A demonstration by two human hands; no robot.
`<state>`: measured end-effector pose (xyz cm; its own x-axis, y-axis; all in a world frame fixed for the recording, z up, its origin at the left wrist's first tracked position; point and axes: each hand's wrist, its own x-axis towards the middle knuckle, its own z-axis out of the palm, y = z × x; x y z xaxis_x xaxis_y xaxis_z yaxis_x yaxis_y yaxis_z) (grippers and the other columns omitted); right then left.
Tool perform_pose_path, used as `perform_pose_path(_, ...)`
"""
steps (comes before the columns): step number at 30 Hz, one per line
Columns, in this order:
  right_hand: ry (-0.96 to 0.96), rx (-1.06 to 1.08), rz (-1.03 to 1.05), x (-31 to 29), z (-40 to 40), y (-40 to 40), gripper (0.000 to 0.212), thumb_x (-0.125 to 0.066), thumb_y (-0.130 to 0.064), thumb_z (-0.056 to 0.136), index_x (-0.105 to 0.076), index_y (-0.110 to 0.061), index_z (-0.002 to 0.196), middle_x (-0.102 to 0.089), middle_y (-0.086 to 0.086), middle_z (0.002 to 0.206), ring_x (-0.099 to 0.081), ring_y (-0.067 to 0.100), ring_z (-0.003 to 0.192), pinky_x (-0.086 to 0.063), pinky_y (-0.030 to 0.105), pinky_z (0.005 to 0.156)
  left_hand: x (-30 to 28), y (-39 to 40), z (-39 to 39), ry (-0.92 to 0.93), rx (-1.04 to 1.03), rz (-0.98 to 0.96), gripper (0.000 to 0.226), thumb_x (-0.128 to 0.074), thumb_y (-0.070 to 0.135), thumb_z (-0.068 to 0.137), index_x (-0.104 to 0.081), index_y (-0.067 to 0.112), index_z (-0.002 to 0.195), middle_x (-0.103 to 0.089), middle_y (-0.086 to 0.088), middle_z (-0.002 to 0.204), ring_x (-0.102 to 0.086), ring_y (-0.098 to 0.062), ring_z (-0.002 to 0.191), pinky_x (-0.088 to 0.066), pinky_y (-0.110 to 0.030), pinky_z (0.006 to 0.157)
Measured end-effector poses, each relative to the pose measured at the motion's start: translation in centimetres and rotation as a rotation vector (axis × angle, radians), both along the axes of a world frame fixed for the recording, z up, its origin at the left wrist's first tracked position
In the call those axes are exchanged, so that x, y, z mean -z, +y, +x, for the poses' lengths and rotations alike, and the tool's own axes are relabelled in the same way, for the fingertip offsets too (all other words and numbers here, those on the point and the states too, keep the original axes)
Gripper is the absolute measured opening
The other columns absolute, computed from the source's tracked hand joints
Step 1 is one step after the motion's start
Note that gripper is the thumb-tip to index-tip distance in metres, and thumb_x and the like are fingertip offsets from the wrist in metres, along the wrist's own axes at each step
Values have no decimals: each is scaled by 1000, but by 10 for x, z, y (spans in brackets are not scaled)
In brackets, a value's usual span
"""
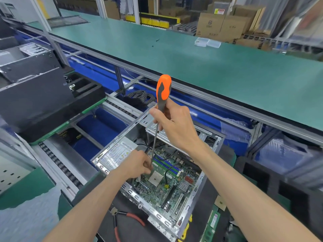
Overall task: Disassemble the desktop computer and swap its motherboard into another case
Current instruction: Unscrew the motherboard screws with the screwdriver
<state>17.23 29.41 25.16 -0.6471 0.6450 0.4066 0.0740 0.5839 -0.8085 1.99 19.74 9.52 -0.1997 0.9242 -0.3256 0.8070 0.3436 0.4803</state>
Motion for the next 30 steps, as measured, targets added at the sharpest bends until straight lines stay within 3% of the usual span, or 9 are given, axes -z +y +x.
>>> perform_pose_path(3, -14, 13, 20, 1, 2, 2, 30, -55, -38, 99, -58, -10, 89, -63, 15, 68, -57, 31, 60, -47, 47, 63, 3, -1, 5, -152, -89, -11, 19, -71, 5, 84, -74, 18, 98, -73, 11, 73, -68, 4, 64, -56, -17, 66)
perform_pose_path(7, -52, 30, 54, 8, 6, 5, 33, -54, -41, 99, -57, -10, 88, -63, 15, 67, -58, 29, 61, -46, 45, 64, -11, -3, 9, -686, -348, 168, 34, -49, -11, 81, -75, 8, 93, -76, -12, 84, -73, -22, 71, -59, -28, 67)
perform_pose_path(10, -68, 36, 54, 12, 7, 6, 32, -54, -41, 100, -57, -11, 89, -64, 14, 68, -59, 28, 61, -48, 45, 63, -20, -5, 11, -1129, -548, 362, 39, -35, -10, 66, -72, -5, 76, -60, -24, 65, -44, -20, 43, -43, -24, 47)
perform_pose_path(13, -77, 36, 69, 14, 6, 6, 32, -53, -42, 99, -57, -11, 88, -65, 13, 68, -59, 27, 61, -49, 45, 64, -22, -6, 16, -1383, -593, 431, 27, -39, 2, 67, -66, 0, 67, -39, -6, 50, -22, -11, 39, -27, -19, 38)
perform_pose_path(18, -86, 29, 86, 17, 5, 6, 32, -54, -41, 99, -57, -11, 89, -64, 11, 69, -60, 26, 62, -49, 45, 64, -14, -2, 26, -1072, -378, 359, 17, -56, 6, 77, -69, 6, 87, -25, 1, 53, -14, -14, 43, -18, -17, 39)
perform_pose_path(20, -91, 21, 81, 20, 6, 6, 31, -54, -40, 100, -57, -11, 88, -64, 12, 69, -60, 26, 62, -49, 46, 64, -12, -1, 30, -853, -264, 316, 20, -66, 11, 79, -75, 19, 96, -31, 2, 51, -17, -17, 43, -22, -19, 42)
perform_pose_path(23, -100, 23, 79, 24, 8, 5, 36, -54, -42, 97, -58, -8, 87, -63, 12, 68, -57, 25, 61, -48, 45, 64, -9, 2, 35, -599, -177, 255, 5, -78, 28, 82, -80, 30, 86, -44, 1, 45, -30, -18, 43, -29, -23, 48)
perform_pose_path(27, -93, 93, 184, 26, 13, 6, 30, -60, -44, 88, -50, -18, 79, -52, -1, 62, -46, 15, 59, -41, 32, 59, -3, 6, 40, -473, -74, 112, 9, -84, 30, 78, -81, 21, 78, -57, 11, 48, -39, -7, 40, -31, -18, 46)
perform_pose_path(30, -109, 91, 220, 23, 16, 10, 31, -67, -43, 86, -44, -22, 87, -48, 0, 62, -45, 18, 57, -37, 28, 54, -1, 7, 45, -401, 61, -16, 16, -85, 27, 77, -82, 13, 83, -70, 26, 70, -59, 6, 59, -43, -15, 56)
